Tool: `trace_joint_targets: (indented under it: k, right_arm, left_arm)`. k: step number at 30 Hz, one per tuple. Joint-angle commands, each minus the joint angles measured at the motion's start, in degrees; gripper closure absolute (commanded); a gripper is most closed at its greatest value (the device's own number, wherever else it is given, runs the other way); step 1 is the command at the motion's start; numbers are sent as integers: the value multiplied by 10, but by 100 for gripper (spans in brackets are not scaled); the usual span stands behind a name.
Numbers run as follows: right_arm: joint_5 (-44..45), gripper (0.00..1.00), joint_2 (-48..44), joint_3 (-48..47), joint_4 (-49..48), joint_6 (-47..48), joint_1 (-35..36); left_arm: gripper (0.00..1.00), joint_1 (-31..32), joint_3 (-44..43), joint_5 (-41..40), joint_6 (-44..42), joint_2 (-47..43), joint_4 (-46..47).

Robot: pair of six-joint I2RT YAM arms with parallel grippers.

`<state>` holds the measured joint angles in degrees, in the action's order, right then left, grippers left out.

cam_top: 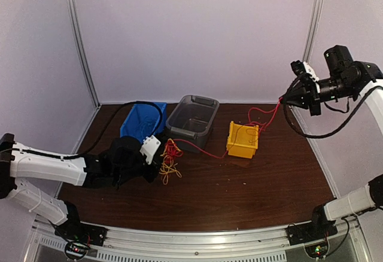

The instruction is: Untangle the cables

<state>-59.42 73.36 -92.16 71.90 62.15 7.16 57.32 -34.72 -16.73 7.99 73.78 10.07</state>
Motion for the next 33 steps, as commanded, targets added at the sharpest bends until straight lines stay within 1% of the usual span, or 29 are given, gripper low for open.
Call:
trace_joint_targets:
  k: [1, 5, 8, 9, 10, 12, 13, 15, 16, 19, 20, 21, 23, 24, 27, 28, 30, 33]
  right_arm:
    - [-93, 100, 7, -61, 69, -27, 3]
    - [-54, 100, -14, -24, 53, -36, 3]
    - [1, 100, -28, 42, 40, -33, 3]
    - [24, 97, -31, 66, 35, -29, 4]
    - [53, 91, -33, 100, 28, -22, 4]
    - [115, 60, -33, 146, -1, -24, 4]
    - [142, 52, -32, 166, -19, -25, 4]
    - [160, 41, -29, 189, -68, -53, 7]
    - [163, 39, -27, 194, -103, -79, 18]
    - [192, 37, -8, 195, -209, -163, 86]
    - [215, 37, 2, 192, -239, -184, 115]
    - [219, 38, 15, 189, -275, -209, 139]
    - [175, 40, 45, 188, -344, -269, 169]
    - [142, 40, 65, 187, -374, -296, 178]
    - [61, 43, 136, 173, -455, -380, 193]
    - [39, 44, 161, 162, -464, -396, 198]
    - [-16, 47, 212, 135, -447, -406, 207]
    - [-83, 46, 255, 115, -415, -399, 236]
  left_arm:
    - [99, -6, -13, -26, -20, -2, 30]
    - [99, -6, -2, -9, -35, -31, 28]
    - [99, -6, 10, 19, -48, -46, 33]
    - [99, -6, 12, 31, -53, -49, 34]
    - [99, -6, 12, 46, -57, -49, 35]
    - [99, -7, 11, 64, -60, -45, 35]
    - [99, -6, 9, 71, -60, -41, 37]
    - [99, -6, 7, 94, -58, -31, 44]
    - [99, -6, 3, 108, -56, -25, 48]
    - [99, -7, -15, 149, -49, -3, 54]
    - [99, -6, -21, 158, -47, 5, 55]
    - [99, -7, -26, 163, -44, 11, 56]
    - [99, -6, -30, 167, -41, 15, 65]
    - [99, -6, -29, 187, -40, 14, 72]
    - [98, -4, -19, 207, -43, 4, 94]
    - [97, -2, -18, 208, -46, -1, 98]
    - [97, -1, -17, 205, -50, -9, 101]
    - [97, -1, -22, 198, -57, -16, 98]
